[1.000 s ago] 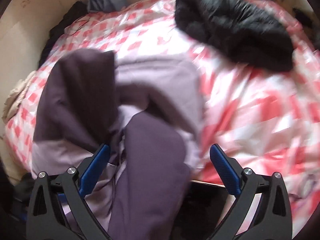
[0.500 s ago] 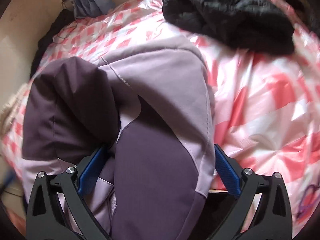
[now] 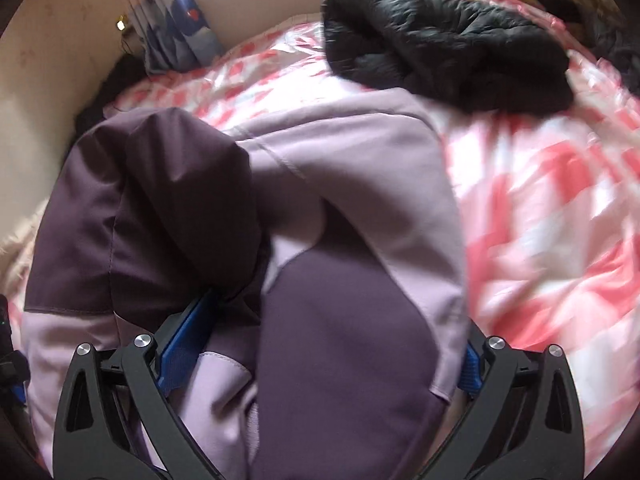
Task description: Fold large clothes
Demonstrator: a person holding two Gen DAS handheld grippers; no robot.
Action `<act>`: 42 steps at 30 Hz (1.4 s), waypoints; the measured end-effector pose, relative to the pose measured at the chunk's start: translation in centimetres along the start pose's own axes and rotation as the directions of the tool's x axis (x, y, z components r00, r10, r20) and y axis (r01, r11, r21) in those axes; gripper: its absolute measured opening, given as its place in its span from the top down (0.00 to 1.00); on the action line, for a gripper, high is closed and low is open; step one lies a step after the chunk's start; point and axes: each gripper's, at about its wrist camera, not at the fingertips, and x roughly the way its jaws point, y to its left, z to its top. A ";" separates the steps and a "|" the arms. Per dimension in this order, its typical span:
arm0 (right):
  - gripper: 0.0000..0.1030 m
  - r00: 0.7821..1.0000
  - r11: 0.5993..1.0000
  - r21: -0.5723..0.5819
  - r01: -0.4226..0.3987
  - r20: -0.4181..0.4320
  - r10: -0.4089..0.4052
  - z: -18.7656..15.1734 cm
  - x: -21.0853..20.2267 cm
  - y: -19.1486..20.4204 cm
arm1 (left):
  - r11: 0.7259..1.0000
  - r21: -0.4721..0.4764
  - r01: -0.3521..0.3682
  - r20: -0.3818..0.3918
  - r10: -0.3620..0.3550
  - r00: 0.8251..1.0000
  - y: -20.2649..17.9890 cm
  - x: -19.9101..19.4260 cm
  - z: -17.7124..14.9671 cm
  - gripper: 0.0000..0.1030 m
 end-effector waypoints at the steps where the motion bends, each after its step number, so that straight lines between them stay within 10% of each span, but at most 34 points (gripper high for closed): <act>1: 0.07 1.000 1.000 -0.008 -0.020 0.002 0.020 0.1 0.5 1.7 | 0.999 0.017 -0.028 0.019 0.027 0.999 0.2 -1.3 0.5 0.08; 8: 0.07 0.972 0.970 -0.092 -0.226 -0.087 0.218 -0.3 8.5 17.8 | 0.948 -0.080 -0.307 0.062 0.312 0.948 9.5 -13.8 2.0 0.10; 14: 0.07 0.982 0.965 -0.187 -0.185 -0.064 0.176 -1.4 9.4 21.2 | 0.934 -0.226 -0.276 0.283 0.334 0.899 13.3 -22.9 0.9 0.13; 20: 0.07 0.985 0.968 -0.209 -0.139 -0.134 0.113 -1.6 8.4 19.0 | 0.983 0.071 -0.172 0.188 0.156 0.970 6.5 -14.2 2.4 0.13; 27: 0.07 0.990 0.978 -0.155 -0.139 -0.046 0.134 4.3 4.4 20.2 | 0.942 0.162 -0.295 0.181 0.266 0.947 6.1 -11.5 1.1 0.13; 36: 0.06 0.980 0.993 -0.049 -0.108 -0.172 0.099 2.9 15.0 17.1 | 0.942 0.178 -0.284 0.166 0.255 0.952 7.3 -11.8 0.6 0.13; 42: 0.07 0.975 0.971 -0.133 -0.201 -0.122 0.185 1.8 4.5 17.4 | 0.905 0.228 -0.358 0.171 0.325 0.930 7.1 -11.4 -0.6 0.08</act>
